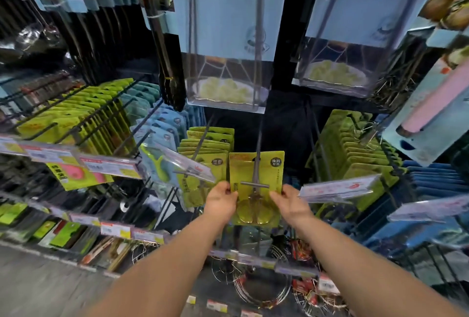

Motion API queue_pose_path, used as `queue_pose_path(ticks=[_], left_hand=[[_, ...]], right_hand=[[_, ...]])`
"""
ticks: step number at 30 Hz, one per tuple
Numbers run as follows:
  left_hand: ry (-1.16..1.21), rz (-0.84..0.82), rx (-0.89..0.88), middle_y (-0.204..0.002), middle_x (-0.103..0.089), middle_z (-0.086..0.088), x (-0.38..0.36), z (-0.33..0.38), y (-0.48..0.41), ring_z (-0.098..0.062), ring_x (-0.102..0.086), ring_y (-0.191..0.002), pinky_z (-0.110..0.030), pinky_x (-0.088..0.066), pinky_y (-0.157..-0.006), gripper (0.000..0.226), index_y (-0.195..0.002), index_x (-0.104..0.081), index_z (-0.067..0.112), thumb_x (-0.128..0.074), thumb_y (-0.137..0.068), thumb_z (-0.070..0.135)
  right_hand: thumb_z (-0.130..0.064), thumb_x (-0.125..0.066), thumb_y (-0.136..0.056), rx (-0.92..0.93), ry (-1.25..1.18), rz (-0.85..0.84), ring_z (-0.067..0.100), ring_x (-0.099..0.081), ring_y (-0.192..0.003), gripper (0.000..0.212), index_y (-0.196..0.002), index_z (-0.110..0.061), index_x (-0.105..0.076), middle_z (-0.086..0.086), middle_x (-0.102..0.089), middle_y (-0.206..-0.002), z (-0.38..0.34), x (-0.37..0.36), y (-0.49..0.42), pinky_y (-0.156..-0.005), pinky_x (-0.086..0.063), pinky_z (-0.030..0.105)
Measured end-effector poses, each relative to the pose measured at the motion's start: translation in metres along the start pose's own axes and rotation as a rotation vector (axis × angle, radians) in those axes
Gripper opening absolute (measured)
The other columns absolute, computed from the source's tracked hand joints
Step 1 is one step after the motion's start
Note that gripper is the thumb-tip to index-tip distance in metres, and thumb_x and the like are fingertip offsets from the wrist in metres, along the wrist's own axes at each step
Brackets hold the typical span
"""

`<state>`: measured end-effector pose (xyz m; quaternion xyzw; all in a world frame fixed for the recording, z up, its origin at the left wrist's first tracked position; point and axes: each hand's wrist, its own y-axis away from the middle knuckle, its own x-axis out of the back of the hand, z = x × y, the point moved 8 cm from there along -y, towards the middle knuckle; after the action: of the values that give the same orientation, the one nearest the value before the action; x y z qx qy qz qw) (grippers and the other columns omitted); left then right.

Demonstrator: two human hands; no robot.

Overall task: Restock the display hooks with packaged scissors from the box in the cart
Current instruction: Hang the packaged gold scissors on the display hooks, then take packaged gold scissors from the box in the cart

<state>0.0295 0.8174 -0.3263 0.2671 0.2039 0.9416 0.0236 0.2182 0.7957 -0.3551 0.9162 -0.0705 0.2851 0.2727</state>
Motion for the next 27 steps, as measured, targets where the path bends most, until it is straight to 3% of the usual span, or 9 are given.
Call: queue_pose_path(ticks=[4, 6, 8, 11, 15, 18, 22, 27], left_hand=[[-0.101, 0.001, 0.007, -0.117, -0.062, -0.019, 0.001, 0.004, -0.008, -0.035, -0.061, -0.103, -0.036, -0.05, -0.081, 0.033, -0.128, -0.051, 0.005, -0.047, -0.098, 0.019], [-0.085, 0.002, 0.021, -0.121, -0.061, -0.02, 0.003, 0.004, -0.008, -0.036, -0.061, -0.106, -0.037, -0.05, -0.082, 0.035, -0.131, -0.049, 0.006, -0.046, -0.099, 0.021], [-0.039, -0.003, 0.034, -0.124, -0.059, -0.019, 0.004, 0.005, -0.006, -0.033, -0.061, -0.102, -0.034, -0.049, -0.08, 0.037, -0.134, -0.048, 0.009, -0.044, -0.1, 0.022], [0.044, -0.027, 0.034, -0.133, -0.054, -0.014, 0.005, 0.003, 0.0, -0.032, -0.057, -0.114, -0.031, -0.046, -0.081, 0.043, -0.142, -0.042, 0.012, -0.044, -0.1, 0.022], [0.133, -0.057, -0.014, -0.139, -0.05, -0.01, 0.007, -0.004, 0.015, -0.037, -0.055, -0.119, -0.041, -0.049, -0.094, 0.053, -0.147, -0.033, 0.014, -0.05, -0.097, 0.022], [-0.147, -0.135, -0.142, -0.129, -0.057, -0.013, 0.007, -0.005, 0.03, -0.028, -0.064, -0.101, -0.035, -0.05, -0.086, 0.056, -0.147, -0.031, 0.012, -0.049, -0.097, 0.029], [-0.734, -0.181, -0.46, -0.154, -0.032, -0.009, 0.003, 0.004, 0.065, -0.03, -0.034, -0.138, -0.043, -0.033, -0.112, 0.063, -0.149, -0.025, 0.019, -0.045, -0.095, 0.045], [-1.03, -0.255, -0.741, -0.16, -0.013, -0.006, -0.026, 0.012, 0.124, -0.032, -0.011, -0.146, -0.049, -0.017, -0.118, 0.068, -0.151, -0.017, 0.023, -0.042, -0.094, 0.05]], right_hand=[[-0.037, -0.05, -0.095, 0.08, 0.018, -0.038, 0.03, -0.041, -0.131, 0.048, -0.132, -0.007, -0.047, 0.014, -0.049, -0.139, -0.004, -0.006, -0.015, -0.112, -0.03, 0.041], [-0.038, -0.052, -0.094, 0.088, -0.009, -0.017, 0.03, -0.044, -0.128, 0.044, -0.128, -0.01, -0.05, 0.011, -0.052, -0.134, -0.005, -0.006, -0.017, -0.11, -0.033, 0.042], [-0.042, -0.054, -0.091, 0.074, -0.052, -0.014, 0.03, -0.044, -0.128, 0.047, -0.13, -0.015, -0.05, 0.01, -0.051, -0.135, -0.004, -0.006, -0.016, -0.11, -0.034, 0.045], [-0.047, -0.052, -0.09, 0.028, 0.002, -0.041, 0.031, -0.041, -0.133, 0.06, -0.141, -0.017, -0.039, 0.009, -0.042, -0.146, -0.003, -0.007, -0.01, -0.112, -0.032, 0.044], [-0.035, -0.05, -0.095, 0.088, 0.167, -0.004, 0.026, -0.037, -0.137, 0.06, -0.148, -0.019, -0.027, 0.007, -0.034, -0.151, -0.015, 0.001, 0.021, -0.113, -0.031, 0.037], [-0.033, -0.046, -0.096, 0.174, 0.37, 0.045, 0.025, -0.034, -0.138, 0.059, -0.148, -0.016, -0.025, 0.009, -0.03, -0.152, -0.018, 0.006, 0.058, -0.113, -0.03, 0.033], [-0.043, -0.043, -0.095, 0.175, 0.715, 0.157, 0.028, -0.024, -0.142, 0.061, -0.148, -0.022, -0.023, 0.006, -0.026, -0.153, -0.009, 0.015, 0.115, -0.113, -0.027, 0.045], [-0.045, -0.043, -0.095, 0.045, 0.818, 0.228, 0.028, -0.003, -0.147, 0.063, -0.148, -0.023, -0.019, 0.004, -0.01, -0.159, 0.028, 0.028, 0.186, -0.117, -0.012, 0.052]])
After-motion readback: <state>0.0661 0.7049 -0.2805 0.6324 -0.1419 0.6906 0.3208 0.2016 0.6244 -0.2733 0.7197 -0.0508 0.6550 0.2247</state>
